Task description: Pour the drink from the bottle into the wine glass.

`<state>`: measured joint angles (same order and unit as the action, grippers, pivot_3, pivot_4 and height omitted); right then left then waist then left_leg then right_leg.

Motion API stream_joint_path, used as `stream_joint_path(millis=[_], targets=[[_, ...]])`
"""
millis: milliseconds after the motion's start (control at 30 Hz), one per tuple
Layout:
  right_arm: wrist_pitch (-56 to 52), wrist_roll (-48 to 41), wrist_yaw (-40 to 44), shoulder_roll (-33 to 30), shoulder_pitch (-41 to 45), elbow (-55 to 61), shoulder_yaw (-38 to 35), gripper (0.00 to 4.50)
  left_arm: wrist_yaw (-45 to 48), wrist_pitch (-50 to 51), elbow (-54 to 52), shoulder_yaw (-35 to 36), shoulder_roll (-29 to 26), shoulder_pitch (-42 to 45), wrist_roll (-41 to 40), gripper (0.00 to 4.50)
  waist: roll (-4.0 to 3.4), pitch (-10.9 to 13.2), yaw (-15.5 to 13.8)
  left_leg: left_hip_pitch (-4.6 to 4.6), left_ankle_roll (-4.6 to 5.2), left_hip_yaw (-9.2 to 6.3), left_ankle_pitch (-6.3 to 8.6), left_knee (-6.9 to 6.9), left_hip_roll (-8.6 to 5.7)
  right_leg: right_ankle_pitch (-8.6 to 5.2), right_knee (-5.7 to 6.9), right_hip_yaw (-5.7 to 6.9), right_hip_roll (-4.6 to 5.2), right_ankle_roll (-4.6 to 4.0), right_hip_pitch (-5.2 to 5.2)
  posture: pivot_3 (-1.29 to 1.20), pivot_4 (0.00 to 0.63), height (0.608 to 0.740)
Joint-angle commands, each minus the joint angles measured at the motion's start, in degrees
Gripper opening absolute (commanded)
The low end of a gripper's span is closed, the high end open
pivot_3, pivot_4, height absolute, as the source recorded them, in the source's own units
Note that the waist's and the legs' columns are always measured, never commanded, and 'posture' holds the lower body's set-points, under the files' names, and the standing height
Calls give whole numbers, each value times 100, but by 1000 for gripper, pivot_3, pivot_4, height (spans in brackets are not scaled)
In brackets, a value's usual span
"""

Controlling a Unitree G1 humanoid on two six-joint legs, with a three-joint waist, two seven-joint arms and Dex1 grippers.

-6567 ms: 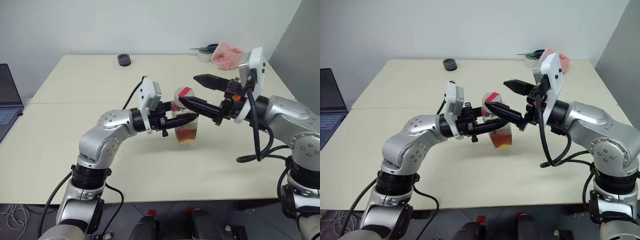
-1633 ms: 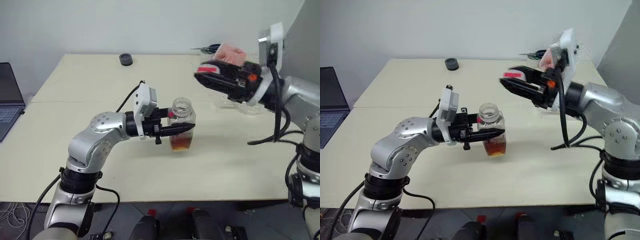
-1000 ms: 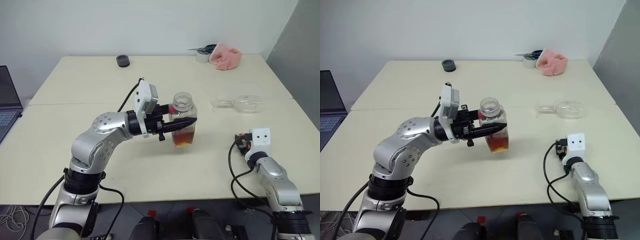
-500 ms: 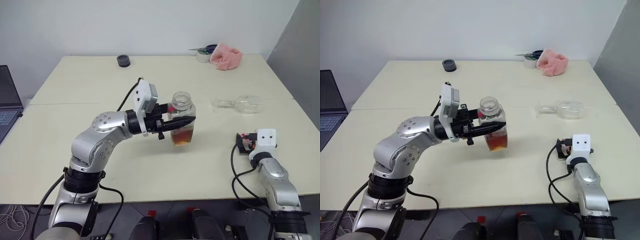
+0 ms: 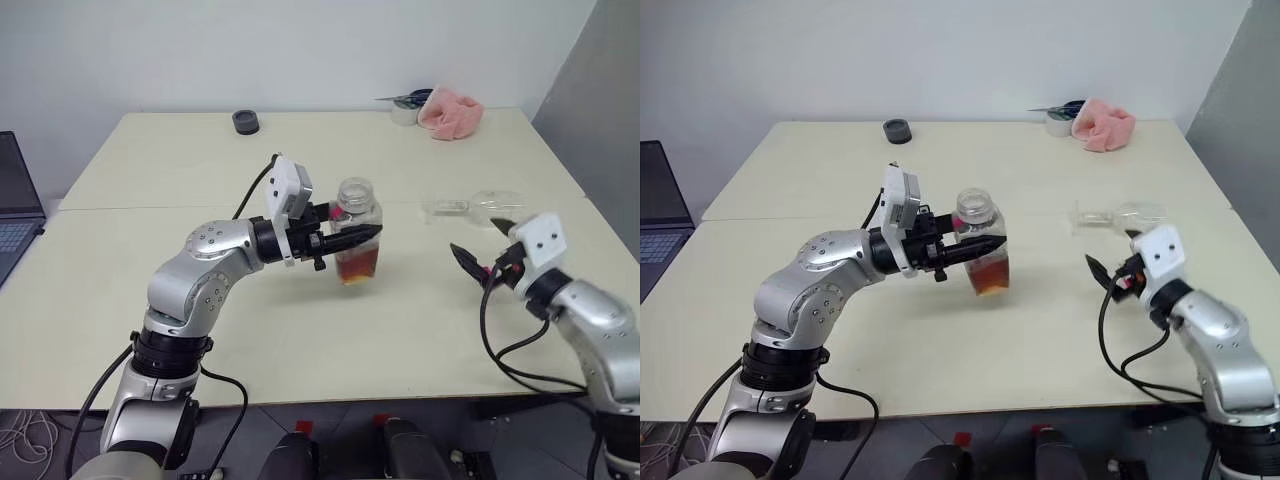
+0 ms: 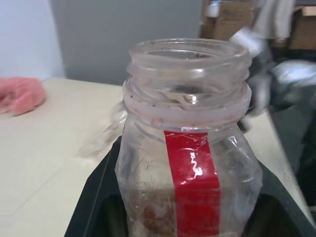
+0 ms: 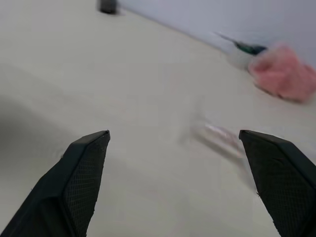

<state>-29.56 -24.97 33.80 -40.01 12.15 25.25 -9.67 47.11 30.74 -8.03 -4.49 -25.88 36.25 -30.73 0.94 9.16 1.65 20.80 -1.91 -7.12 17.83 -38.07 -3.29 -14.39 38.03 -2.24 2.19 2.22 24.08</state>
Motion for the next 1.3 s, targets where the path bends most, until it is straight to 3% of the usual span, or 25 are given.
stream_joint_path(millis=[33,167,300,667,1300], targets=[[-715,-1148,674,-426,331,757,-246,4466,-549,-501,541,335,112,414,474,1946,5,3,-19,3,0,-5,0,-1,-1,0,-3,2,1,0,-1,0,150,740],[-1467,-2099,556,-503,1056,760,-336,4466,-1023,-925,1182,394,178,643,1007,1946,11,5,-28,7,0,-6,0,-6,-7,0,-6,6,10,0,-2,0,150,740],[-1907,-2679,134,-141,1769,639,-189,4466,-1773,-1294,1779,478,339,849,1556,1946,13,5,-35,7,0,-5,0,-5,-7,1,-4,4,15,-1,2,0,150,740],[-2081,-2861,-230,302,2045,682,133,4466,-3587,-2242,3231,1050,631,1043,2343,1946,14,4,-44,18,0,-9,0,-4,-15,1,-5,4,32,-1,12,0,150,740],[-2115,-2829,-384,318,2169,755,276,4466,-3752,-3457,4524,1499,675,1127,2270,1946,17,3,-39,19,0,-9,0,-3,-17,1,-2,7,35,-1,16,0,150,740]])
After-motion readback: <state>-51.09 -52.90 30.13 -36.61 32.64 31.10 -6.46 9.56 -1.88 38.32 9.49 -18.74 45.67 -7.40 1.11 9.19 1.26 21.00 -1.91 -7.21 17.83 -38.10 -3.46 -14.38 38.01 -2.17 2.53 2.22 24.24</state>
